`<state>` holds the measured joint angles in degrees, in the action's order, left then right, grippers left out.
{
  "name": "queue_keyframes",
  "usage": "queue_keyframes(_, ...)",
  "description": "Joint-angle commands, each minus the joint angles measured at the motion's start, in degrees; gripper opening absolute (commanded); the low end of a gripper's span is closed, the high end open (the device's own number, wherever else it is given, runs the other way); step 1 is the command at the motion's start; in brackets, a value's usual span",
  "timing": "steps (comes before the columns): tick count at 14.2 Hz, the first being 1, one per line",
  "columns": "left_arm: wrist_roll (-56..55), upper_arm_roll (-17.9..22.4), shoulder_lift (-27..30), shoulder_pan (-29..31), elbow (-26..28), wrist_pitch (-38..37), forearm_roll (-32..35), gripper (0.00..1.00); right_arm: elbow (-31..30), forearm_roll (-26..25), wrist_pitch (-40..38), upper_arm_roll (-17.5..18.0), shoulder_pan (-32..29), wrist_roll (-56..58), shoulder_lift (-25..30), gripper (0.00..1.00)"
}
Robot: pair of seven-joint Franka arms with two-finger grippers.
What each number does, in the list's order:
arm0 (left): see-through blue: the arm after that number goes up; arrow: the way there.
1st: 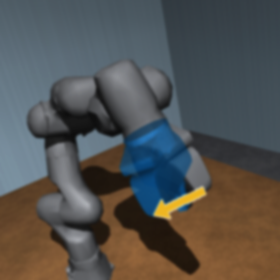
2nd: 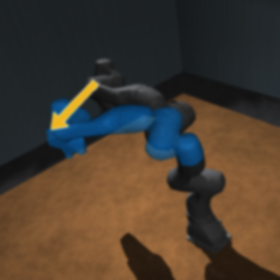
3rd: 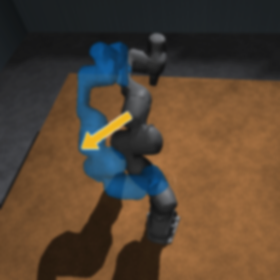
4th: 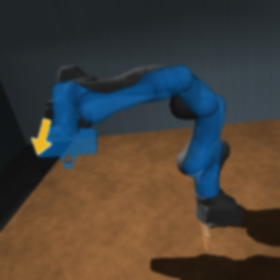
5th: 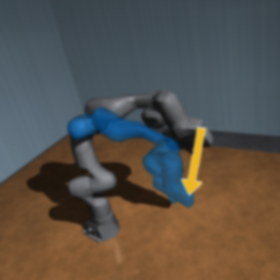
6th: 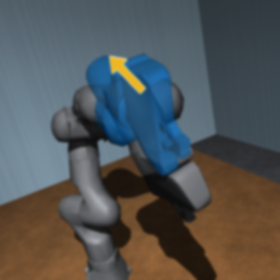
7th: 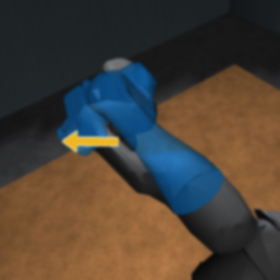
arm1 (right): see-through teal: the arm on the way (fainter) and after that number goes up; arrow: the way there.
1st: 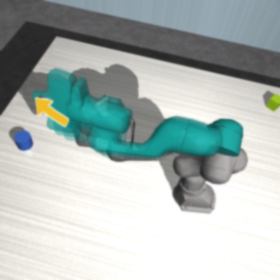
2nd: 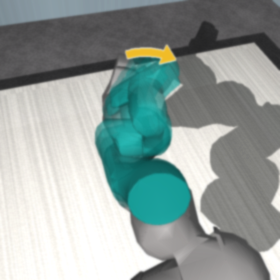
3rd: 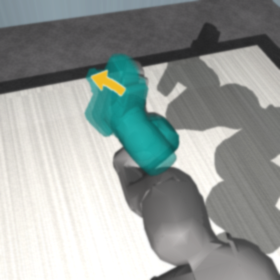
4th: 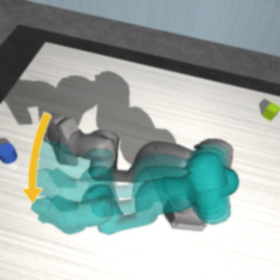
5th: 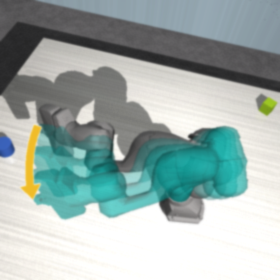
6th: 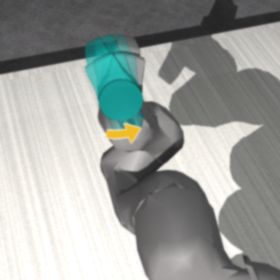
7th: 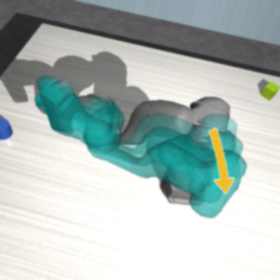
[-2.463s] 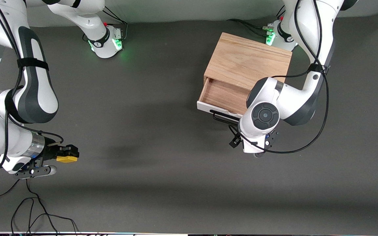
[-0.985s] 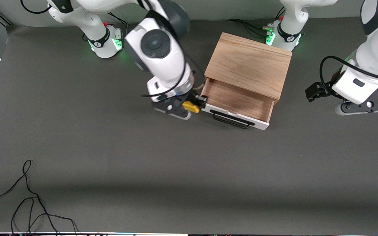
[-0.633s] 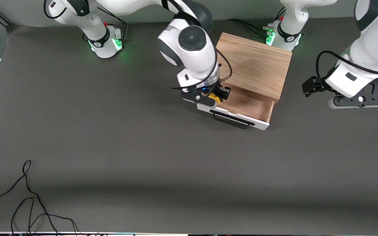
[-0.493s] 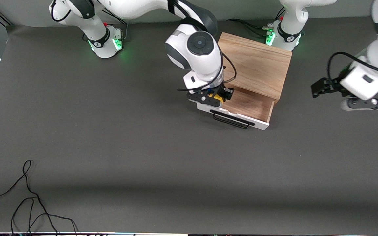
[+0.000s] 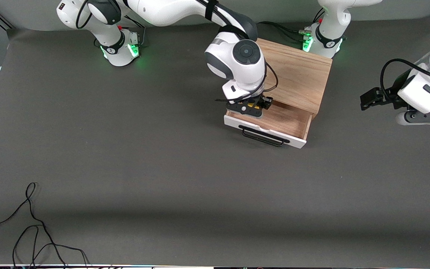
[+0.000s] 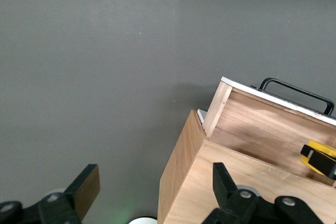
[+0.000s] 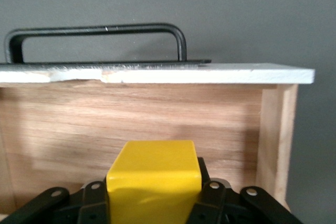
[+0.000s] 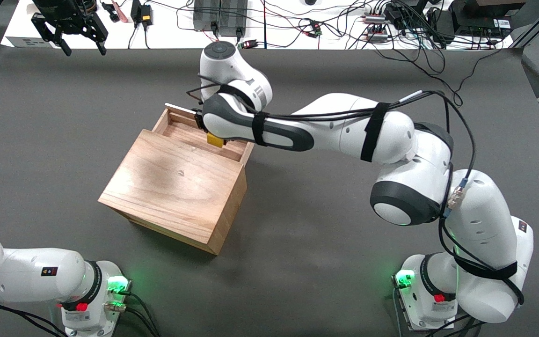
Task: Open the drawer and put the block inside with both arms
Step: 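Lower the cube into the open drawer and open the right gripper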
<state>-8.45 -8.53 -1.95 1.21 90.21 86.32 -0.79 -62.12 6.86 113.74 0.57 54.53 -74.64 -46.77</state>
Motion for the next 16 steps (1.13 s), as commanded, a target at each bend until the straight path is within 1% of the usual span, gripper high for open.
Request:
queue_keyframes(1,0.81,0.18,2.92,0.11,3.22,1.75,-0.62,0.96,1.91,-1.33,0.61,-0.74,0.84,-2.17,-1.83,0.11)
queue_keyframes(5,3.71,0.18,2.83,0.19,2.96,1.92,0.08,0.96,1.74,-2.91,0.70,-0.74,0.84,-2.17,-2.62,0.16)
queue_keyframes(7,3.88,0.01,2.74,0.63,2.52,1.92,0.09,0.97,1.74,-3.00,0.70,-0.74,0.84,-2.26,-2.79,0.25)
queue_keyframes(8,4.06,0.18,2.66,0.55,2.43,2.01,0.09,0.97,1.82,-3.00,0.78,-0.74,0.93,-2.35,-2.88,0.58)
queue_keyframes(9,4.06,0.18,2.66,0.46,2.43,2.01,0.09,0.97,1.82,-3.52,0.79,-0.74,0.93,-2.26,-2.80,0.99)
queue_keyframes(11,3.97,0.36,2.48,-0.07,2.34,2.45,0.17,0.96,2.26,-3.96,0.79,-0.74,0.84,-2.26,-2.53,1.00)
queue_keyframes(12,4.06,1.57,2.57,-0.68,2.34,2.36,0.17,0.96,2.35,-3.96,0.79,-0.83,0.84,-2.18,-2.18,1.00)
queue_keyframes(14,5.28,6.13,2.57,-4.10,2.34,2.45,0.09,0.96,2.53,-3.96,0.17,-0.92,0.05,-1.83,-0.61,1.00)
queue_keyframes(16,5.73,6.60,2.31,-4.29,2.34,2.45,-0.09,0.97,2.44,-4.14,-1.32,-1.44,-0.82,-1.56,2.20,1.00)
